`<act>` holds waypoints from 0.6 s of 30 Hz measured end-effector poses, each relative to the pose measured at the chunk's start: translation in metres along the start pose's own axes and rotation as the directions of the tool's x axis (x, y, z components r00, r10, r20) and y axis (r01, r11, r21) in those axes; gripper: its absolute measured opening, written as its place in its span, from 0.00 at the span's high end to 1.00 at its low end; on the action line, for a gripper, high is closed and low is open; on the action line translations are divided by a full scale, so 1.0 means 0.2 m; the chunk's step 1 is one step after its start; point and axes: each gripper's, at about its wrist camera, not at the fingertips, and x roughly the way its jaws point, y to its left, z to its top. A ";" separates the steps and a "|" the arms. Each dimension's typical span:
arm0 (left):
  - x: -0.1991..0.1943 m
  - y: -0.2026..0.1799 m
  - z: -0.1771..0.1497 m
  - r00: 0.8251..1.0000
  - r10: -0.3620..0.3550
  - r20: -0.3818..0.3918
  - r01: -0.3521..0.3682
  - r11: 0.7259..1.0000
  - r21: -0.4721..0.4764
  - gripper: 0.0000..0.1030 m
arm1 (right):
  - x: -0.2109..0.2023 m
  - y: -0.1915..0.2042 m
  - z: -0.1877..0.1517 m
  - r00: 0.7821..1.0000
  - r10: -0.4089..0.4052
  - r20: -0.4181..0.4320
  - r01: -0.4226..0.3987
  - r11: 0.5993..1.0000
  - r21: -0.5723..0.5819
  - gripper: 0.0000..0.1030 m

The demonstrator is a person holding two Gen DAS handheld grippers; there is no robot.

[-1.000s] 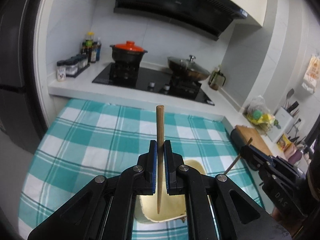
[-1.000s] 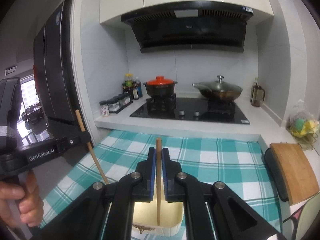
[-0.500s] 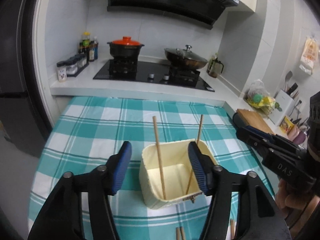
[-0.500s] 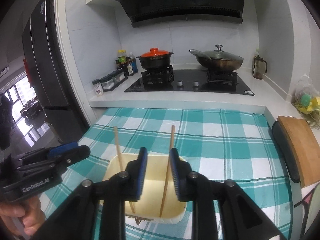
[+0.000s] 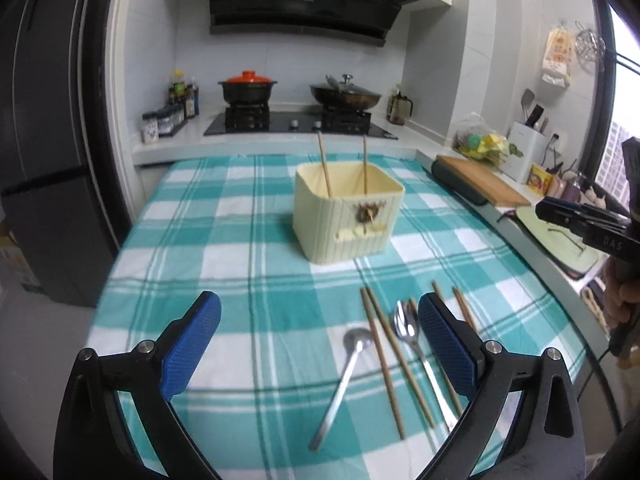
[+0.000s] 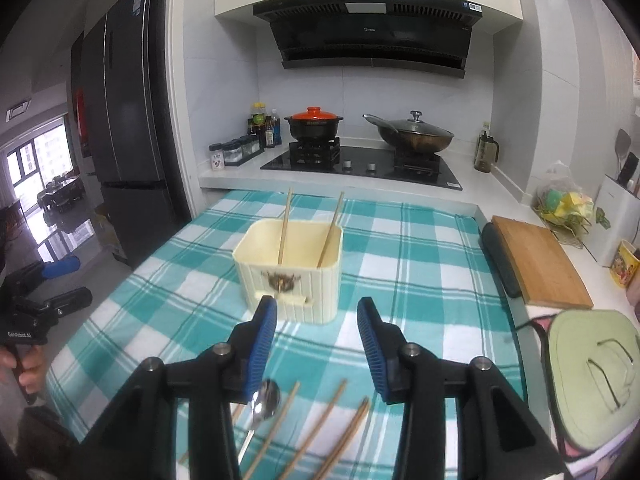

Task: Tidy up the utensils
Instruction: 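Open the right tool to drop the chopstick into the holder, then move the right tool back over the row of chopsticks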

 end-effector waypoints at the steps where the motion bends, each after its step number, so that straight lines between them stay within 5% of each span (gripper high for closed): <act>1: 0.00 -0.02 -0.08 1.000 0.017 -0.009 -0.017 1.000 -0.006 0.04 | -0.03 0.02 -0.08 1.000 -0.011 0.001 0.011 1.000 0.001 0.59; 10: 0.08 -0.17 -0.59 0.989 0.050 -0.141 -0.056 0.998 -0.042 0.03 | -0.13 0.09 -0.81 0.990 -0.135 -0.033 0.138 0.982 0.130 0.59; 18: 0.15 -0.20 -0.71 0.979 0.111 -0.173 -0.113 0.994 -0.003 0.01 | -0.16 0.14 -1.05 0.981 -0.186 -0.054 0.190 0.978 0.082 0.59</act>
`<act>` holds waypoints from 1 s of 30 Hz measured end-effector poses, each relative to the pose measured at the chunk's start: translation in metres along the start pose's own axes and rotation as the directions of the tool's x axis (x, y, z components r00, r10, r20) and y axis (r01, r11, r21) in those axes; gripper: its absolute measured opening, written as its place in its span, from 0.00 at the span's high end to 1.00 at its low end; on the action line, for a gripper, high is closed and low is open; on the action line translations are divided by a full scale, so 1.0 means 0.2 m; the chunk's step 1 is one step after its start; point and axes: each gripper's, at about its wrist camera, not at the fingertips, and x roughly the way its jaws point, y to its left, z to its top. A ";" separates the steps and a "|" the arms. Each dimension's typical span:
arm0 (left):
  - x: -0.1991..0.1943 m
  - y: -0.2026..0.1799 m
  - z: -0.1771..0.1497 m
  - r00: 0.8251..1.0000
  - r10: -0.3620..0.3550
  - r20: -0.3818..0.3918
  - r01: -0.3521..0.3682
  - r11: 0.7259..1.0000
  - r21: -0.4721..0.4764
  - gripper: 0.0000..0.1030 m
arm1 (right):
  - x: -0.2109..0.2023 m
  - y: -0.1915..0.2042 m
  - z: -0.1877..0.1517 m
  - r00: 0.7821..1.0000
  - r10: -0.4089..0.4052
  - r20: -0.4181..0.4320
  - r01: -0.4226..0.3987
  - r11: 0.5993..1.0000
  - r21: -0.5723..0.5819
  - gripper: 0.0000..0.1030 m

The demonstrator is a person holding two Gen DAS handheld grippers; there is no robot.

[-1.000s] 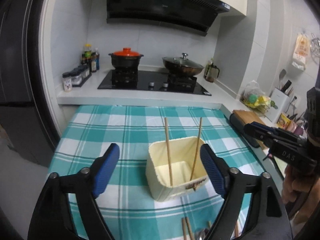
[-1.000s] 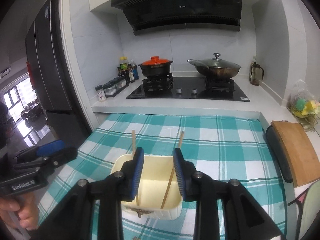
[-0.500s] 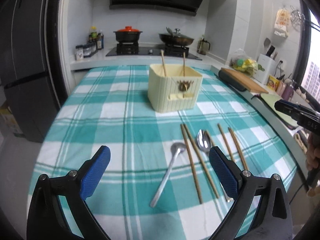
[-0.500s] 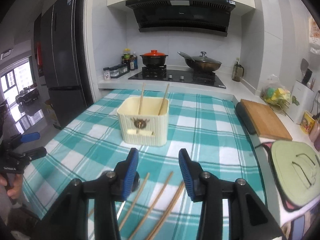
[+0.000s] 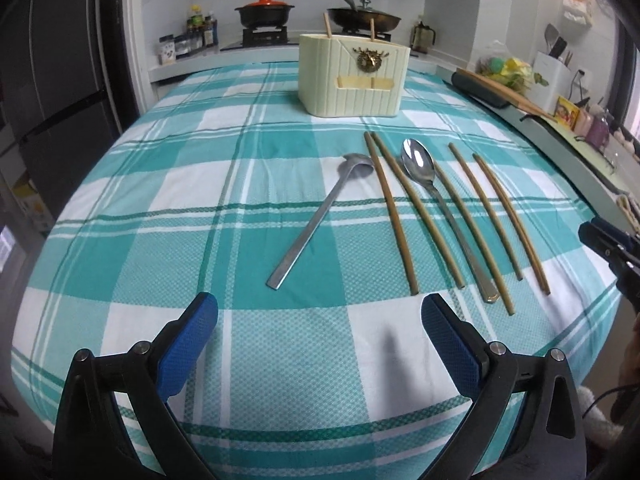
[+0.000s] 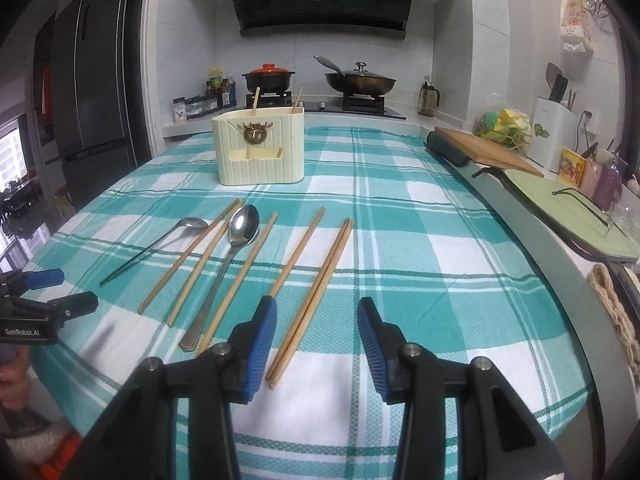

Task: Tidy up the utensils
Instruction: 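Move the right tool back over the row of chopsticks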

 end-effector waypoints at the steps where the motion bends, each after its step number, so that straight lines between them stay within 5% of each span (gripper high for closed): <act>1: 0.01 0.00 0.00 1.000 -0.004 0.002 0.004 1.000 0.000 0.01 | 0.01 0.00 -0.01 1.000 0.002 -0.006 -0.002 1.000 0.006 0.59; 9: 0.08 0.02 -0.03 0.997 0.062 -0.037 -0.062 0.998 0.017 0.01 | 0.09 0.00 -0.08 0.998 0.009 -0.061 -0.007 1.000 0.023 0.59; 19: 0.15 0.04 -0.07 0.994 0.067 -0.083 -0.067 0.998 -0.007 0.00 | 0.22 -0.14 -0.18 0.979 -0.080 -0.188 0.099 0.990 0.096 0.59; 30: 0.15 0.04 -0.07 0.994 0.059 -0.091 -0.060 0.998 -0.007 0.00 | 0.23 -0.14 -0.19 0.980 -0.099 -0.171 0.114 0.990 0.078 0.58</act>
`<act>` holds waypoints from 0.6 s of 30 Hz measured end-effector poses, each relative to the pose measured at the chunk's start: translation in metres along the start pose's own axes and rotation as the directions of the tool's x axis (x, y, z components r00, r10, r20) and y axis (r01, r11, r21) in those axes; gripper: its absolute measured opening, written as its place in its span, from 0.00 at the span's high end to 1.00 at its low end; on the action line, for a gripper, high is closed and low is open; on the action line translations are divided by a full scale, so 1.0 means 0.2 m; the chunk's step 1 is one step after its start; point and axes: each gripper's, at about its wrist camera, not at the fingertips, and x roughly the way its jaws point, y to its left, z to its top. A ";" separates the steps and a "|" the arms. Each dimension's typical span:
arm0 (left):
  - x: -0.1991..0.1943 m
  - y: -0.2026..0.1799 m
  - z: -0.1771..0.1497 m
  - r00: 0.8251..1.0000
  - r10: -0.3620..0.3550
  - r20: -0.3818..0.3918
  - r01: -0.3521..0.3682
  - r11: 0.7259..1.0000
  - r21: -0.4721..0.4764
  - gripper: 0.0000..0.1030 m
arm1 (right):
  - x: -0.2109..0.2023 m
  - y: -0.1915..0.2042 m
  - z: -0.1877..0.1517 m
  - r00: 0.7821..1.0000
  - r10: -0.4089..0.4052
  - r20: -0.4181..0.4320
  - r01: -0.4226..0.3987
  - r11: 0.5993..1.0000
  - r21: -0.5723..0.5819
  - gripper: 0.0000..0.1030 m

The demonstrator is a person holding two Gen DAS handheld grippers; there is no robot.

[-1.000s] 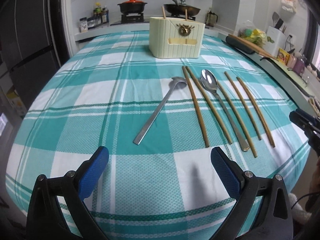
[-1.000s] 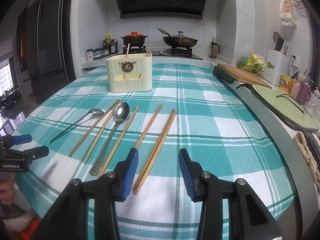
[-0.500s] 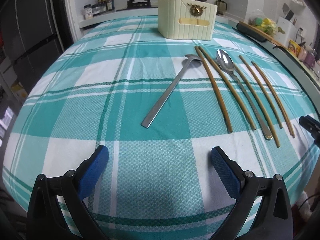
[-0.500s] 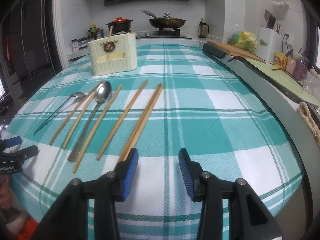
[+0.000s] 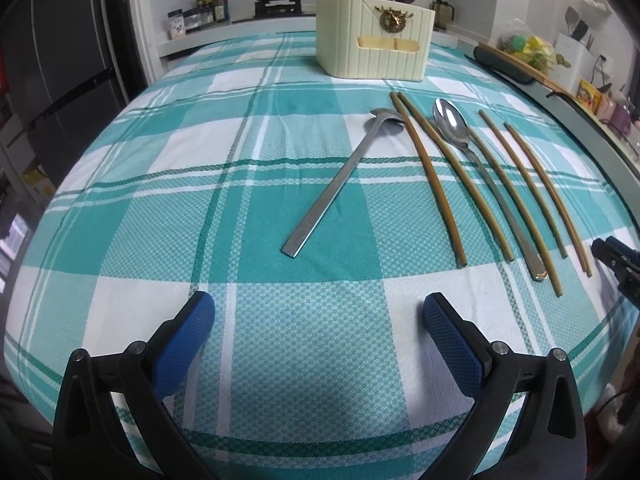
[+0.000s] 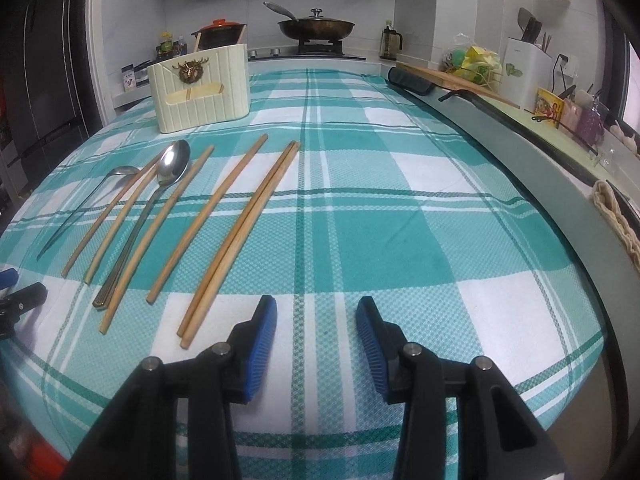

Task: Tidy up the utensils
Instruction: 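Move the right tool back over the row of chopsticks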

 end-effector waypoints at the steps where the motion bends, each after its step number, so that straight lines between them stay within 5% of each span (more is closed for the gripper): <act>1: 0.00 0.00 0.00 1.000 0.000 -0.001 0.000 1.000 0.000 0.00 | 0.00 0.00 0.00 1.000 0.002 0.001 -0.002 1.000 0.003 0.58; 11: 0.00 0.00 0.00 1.000 -0.008 0.001 0.008 1.000 0.015 0.00 | 0.01 -0.01 0.00 1.000 0.008 -0.001 -0.008 1.000 0.010 0.56; 15: -0.01 0.00 -0.01 1.000 -0.013 0.008 0.013 1.000 0.024 0.00 | 0.02 0.00 0.00 0.999 0.049 -0.008 -0.049 0.999 0.002 0.34; 18: -0.01 0.00 -0.01 1.000 -0.020 0.010 0.020 0.999 0.029 0.00 | 0.02 0.03 0.00 0.999 0.035 -0.014 -0.035 0.999 -0.007 0.33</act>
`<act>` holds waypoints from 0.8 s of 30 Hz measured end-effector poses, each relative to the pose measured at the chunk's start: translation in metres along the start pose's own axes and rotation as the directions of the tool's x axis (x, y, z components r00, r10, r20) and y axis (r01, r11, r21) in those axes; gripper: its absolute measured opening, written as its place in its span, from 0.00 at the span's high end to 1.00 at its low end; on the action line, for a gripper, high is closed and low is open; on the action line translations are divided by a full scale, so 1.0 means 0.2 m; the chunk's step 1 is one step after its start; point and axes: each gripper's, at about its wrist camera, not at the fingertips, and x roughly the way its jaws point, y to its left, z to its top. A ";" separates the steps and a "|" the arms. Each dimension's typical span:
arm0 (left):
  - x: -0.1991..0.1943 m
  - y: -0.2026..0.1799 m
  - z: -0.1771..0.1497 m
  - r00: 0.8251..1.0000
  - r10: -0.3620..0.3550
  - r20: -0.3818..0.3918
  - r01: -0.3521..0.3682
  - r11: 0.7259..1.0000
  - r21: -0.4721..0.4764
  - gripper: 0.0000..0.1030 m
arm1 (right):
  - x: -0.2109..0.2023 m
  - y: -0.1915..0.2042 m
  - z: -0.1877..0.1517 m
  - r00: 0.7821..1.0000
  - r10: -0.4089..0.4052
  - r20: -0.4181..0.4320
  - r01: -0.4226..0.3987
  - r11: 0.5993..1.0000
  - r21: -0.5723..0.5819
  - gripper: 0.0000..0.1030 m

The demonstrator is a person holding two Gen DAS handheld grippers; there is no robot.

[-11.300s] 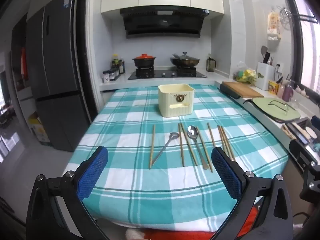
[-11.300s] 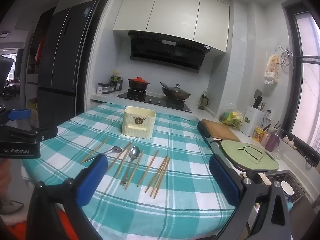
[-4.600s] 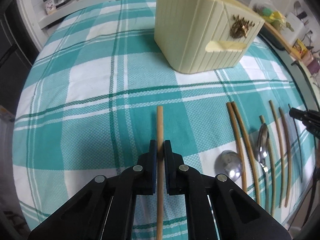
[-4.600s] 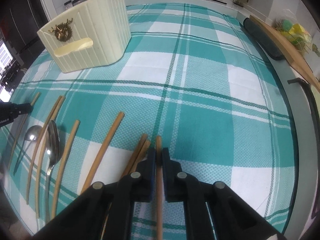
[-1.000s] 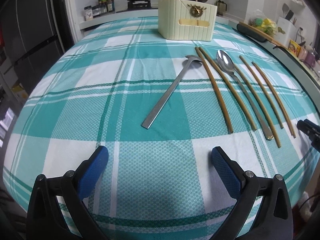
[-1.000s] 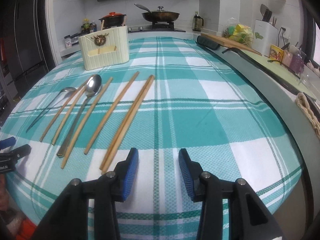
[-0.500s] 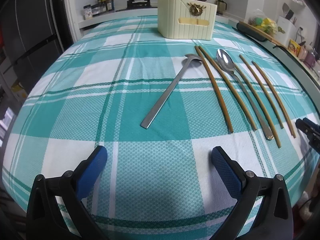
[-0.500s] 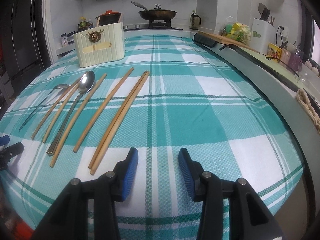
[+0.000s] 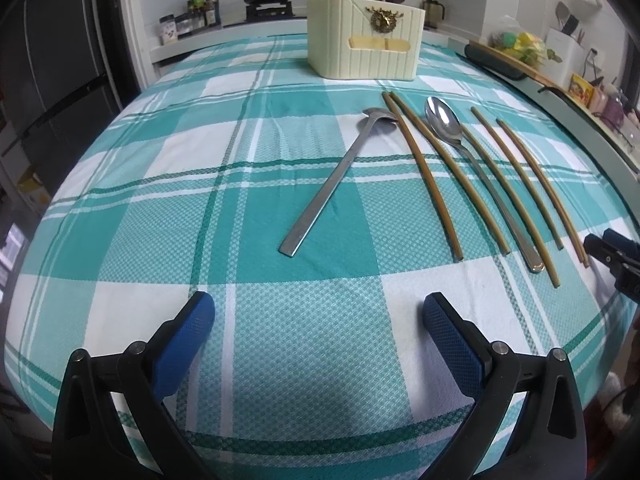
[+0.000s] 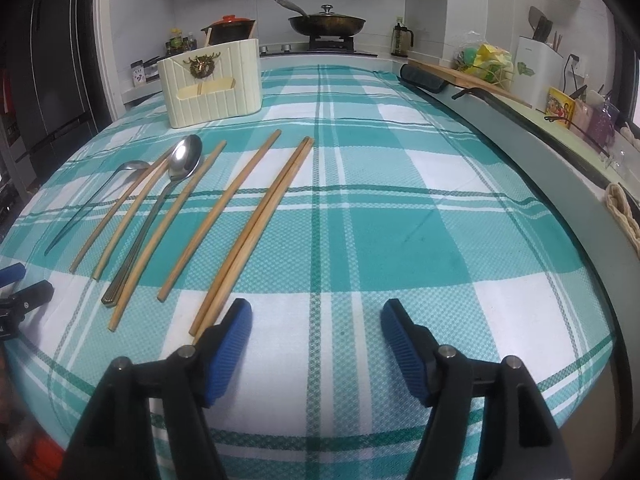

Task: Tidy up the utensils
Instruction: 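Move the right tool back over the row of chopsticks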

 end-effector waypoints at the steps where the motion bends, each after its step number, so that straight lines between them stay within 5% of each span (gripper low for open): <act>1: 0.00 0.00 0.00 1.000 -0.001 0.001 0.001 1.000 0.001 0.00 | 0.00 0.00 0.00 1.000 0.002 0.003 -0.002 1.000 0.006 0.33; 8: 0.00 -0.01 0.00 1.000 0.007 0.012 -0.007 1.000 -0.007 0.00 | 0.01 -0.05 0.07 0.999 0.042 -0.007 -0.042 0.996 0.077 0.34; 13: 0.00 0.00 -0.01 1.000 0.002 0.017 -0.002 1.000 -0.003 0.00 | 0.07 -0.04 0.19 0.993 0.112 -0.034 -0.109 0.990 0.095 0.68; 18: -0.01 0.00 -0.01 1.000 -0.001 0.021 0.001 1.000 -0.001 0.00 | 0.15 0.01 0.28 0.983 0.178 -0.056 -0.170 0.978 0.117 0.79; 24: -0.01 0.00 -0.01 1.000 0.000 0.024 0.000 1.000 0.000 0.00 | 0.22 0.08 0.32 0.988 0.064 -0.137 -0.060 0.998 0.030 0.87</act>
